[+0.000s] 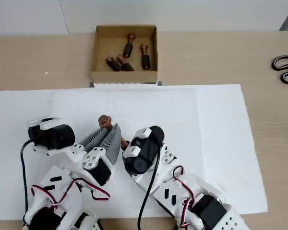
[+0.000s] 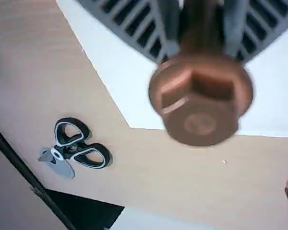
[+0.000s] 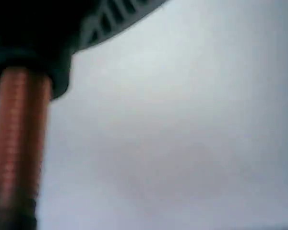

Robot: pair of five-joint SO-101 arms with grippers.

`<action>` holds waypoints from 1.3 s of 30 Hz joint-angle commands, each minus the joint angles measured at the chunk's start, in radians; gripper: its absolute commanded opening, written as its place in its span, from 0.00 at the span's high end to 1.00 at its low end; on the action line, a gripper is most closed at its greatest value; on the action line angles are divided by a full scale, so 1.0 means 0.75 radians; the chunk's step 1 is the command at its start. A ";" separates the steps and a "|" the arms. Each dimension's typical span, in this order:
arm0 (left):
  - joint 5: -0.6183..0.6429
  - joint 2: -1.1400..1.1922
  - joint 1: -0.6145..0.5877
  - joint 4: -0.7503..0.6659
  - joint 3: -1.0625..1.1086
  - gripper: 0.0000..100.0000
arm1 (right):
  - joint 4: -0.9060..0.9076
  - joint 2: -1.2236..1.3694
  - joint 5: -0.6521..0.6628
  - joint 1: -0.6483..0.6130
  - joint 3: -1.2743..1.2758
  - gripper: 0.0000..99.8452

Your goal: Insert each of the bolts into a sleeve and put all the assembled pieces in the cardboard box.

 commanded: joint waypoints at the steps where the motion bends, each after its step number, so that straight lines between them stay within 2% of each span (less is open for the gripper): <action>1: -0.012 0.004 0.082 0.059 -0.003 0.99 | -0.036 -0.024 0.016 -0.007 -0.070 1.00; 6: -0.076 0.004 0.170 0.200 0.009 0.99 | -0.036 -0.024 0.025 -0.007 -0.115 1.00; 9: -0.137 0.006 0.211 0.256 0.011 0.99 | -0.036 -0.024 0.100 -0.007 -0.119 1.00; 17: -0.149 0.006 0.209 0.260 0.030 0.99 | -0.036 -0.024 0.129 -0.005 -0.131 1.00; 19: -0.149 0.006 0.209 0.266 0.032 0.95 | -0.036 -0.024 0.127 -0.007 -0.131 1.00; 23: -0.149 0.008 0.207 0.282 0.032 0.80 | -0.034 -0.024 0.121 -0.007 -0.131 1.00; 25: -0.170 0.008 0.176 0.299 0.030 0.75 | -0.032 -0.024 0.121 -0.007 -0.131 1.00; 35: -0.340 0.008 -0.039 0.299 0.021 0.75 | -0.026 -0.024 0.121 -0.007 -0.123 1.00; 39: -0.346 0.008 -0.063 0.301 -0.024 0.75 | -0.026 -0.013 0.121 -0.007 -0.121 1.00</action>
